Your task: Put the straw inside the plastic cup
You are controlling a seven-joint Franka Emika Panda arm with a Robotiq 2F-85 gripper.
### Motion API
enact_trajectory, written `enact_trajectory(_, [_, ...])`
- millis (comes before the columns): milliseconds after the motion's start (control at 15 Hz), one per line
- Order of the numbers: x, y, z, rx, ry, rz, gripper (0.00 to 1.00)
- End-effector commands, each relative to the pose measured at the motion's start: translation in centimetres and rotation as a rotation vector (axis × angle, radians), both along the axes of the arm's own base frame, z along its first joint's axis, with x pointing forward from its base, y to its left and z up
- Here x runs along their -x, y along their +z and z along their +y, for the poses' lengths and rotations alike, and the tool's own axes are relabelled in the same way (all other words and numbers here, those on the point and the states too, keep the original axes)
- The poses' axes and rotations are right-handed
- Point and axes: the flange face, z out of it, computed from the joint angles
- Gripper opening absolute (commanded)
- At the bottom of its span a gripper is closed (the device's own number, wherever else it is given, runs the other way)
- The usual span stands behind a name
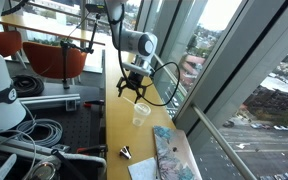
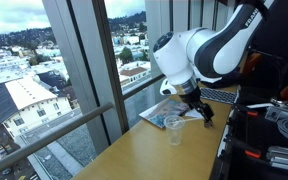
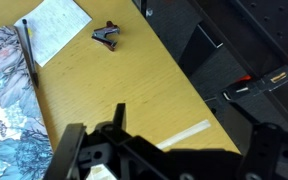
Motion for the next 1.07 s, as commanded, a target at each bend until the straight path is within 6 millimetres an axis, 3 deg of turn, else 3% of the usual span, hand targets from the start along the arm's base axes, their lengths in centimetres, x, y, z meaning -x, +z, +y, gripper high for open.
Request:
enact_trajectory(0, [-0.3, -0.6, 0.1, 0.002, 0.070, 0.000, 1.00])
enact_trajectory(533, [-1.1, -0.7, 0.2, 0.021, 0.097, -0.019, 1.00])
enact_trajectory(1000, [-3.5, -0.5, 0.7, 0.021, 0.086, -0.063, 1.00])
